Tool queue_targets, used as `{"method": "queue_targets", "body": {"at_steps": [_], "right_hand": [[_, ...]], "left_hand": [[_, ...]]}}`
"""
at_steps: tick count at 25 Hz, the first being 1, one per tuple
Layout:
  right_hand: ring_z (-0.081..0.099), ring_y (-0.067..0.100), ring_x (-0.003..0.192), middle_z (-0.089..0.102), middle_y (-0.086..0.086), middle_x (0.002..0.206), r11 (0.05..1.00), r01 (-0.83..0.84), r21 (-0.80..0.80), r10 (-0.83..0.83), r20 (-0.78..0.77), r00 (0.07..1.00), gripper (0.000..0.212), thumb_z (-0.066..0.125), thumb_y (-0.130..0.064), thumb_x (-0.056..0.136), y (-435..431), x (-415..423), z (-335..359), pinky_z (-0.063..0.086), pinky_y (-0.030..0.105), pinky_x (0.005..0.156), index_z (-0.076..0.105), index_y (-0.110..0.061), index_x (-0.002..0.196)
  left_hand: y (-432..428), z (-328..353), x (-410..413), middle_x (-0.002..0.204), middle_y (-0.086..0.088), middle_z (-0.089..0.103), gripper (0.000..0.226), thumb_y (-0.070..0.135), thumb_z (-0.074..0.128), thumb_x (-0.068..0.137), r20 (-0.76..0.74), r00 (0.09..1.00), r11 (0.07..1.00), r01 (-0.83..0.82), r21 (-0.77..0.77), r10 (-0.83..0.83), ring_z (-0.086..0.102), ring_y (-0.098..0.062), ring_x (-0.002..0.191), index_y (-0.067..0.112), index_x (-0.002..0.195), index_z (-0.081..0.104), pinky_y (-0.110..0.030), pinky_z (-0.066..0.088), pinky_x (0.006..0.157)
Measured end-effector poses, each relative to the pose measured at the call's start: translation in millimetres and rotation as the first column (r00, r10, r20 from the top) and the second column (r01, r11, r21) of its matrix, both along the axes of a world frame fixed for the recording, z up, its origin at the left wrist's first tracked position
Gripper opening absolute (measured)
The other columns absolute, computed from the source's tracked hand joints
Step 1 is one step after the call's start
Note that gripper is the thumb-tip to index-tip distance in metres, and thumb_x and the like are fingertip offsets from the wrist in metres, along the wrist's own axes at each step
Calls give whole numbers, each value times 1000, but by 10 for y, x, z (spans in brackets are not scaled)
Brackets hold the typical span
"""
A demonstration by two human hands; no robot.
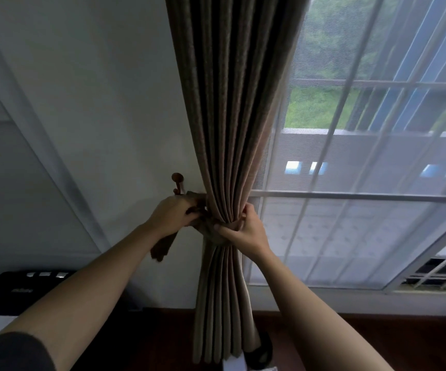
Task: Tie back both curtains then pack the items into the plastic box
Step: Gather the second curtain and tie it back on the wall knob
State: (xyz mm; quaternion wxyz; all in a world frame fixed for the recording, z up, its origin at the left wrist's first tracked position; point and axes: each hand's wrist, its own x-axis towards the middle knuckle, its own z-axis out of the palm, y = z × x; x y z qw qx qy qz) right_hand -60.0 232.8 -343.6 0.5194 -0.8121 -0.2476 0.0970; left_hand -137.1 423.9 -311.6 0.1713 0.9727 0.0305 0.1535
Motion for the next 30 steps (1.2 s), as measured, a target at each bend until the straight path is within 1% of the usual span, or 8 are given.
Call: {"method": "queue_targets", "body": {"at_steps": [4,9,15,17,19,21,24,30], "right_hand": [[57,12,104,57,-8,113,1000,-10,-2,10,23,1000,81,74,-54,51,128,54,29,53,39,84,45,-25,121],[56,12,101,56,-1,112,996,-53,65,50,43,998,78,80,-39,49,211,116,74,47,22,77,44,-21,116],[58,16,101,59,-2,111,995,-81,59,77,68,995,70,80,-21,62,172,165,32,50,33,81,41,-21,121],[58,16,100,59,-5,107,996,-58,60,54,78,996,68,80,-22,64,151,174,21,50,34,82,42,-22,120],[57,14,101,58,-8,107,997,-59,58,54,83,995,69,81,-23,64,146,173,19,49,33,83,42,-22,121],[55,12,101,57,-9,108,997,-63,49,58,90,994,70,81,-24,64,149,173,22,48,32,83,42,-22,122],[54,12,101,55,-9,109,997,-68,29,65,101,993,70,80,-26,64,148,187,17,48,32,84,42,-21,123],[55,12,107,56,-6,116,993,-115,30,111,126,986,72,78,-26,65,112,222,-3,49,32,86,43,-17,127]], "left_hand": [[199,-133,-64,101,-11,66,21,15,59,89,19,998,998,-52,28,52,64,-29,86,8,108,64,-35,49,68],[161,-220,-68,98,-19,67,32,6,48,93,-108,994,977,-26,-212,3,65,-28,80,6,125,45,-39,52,73],[-95,-207,126,133,-10,54,56,8,40,97,-172,985,890,-87,-447,10,55,-25,118,18,148,18,-27,42,94],[-161,-229,170,128,-11,55,53,8,47,94,-92,994,864,-102,-494,65,56,-27,116,7,141,23,-29,44,93],[-197,-276,169,114,-9,51,44,12,59,88,32,967,822,-198,-534,254,57,-27,104,3,123,35,-32,48,85],[-203,-292,168,119,-8,44,57,17,68,82,75,921,782,-279,-557,382,52,-23,109,5,128,35,-34,47,89],[-203,-211,170,131,-4,46,71,12,64,85,-23,961,785,-240,-571,277,47,-17,118,12,145,26,-30,39,97],[-205,-115,209,129,-9,58,44,-4,45,90,-158,986,856,-124,-502,50,54,-22,118,12,129,54,-23,41,92]]}}
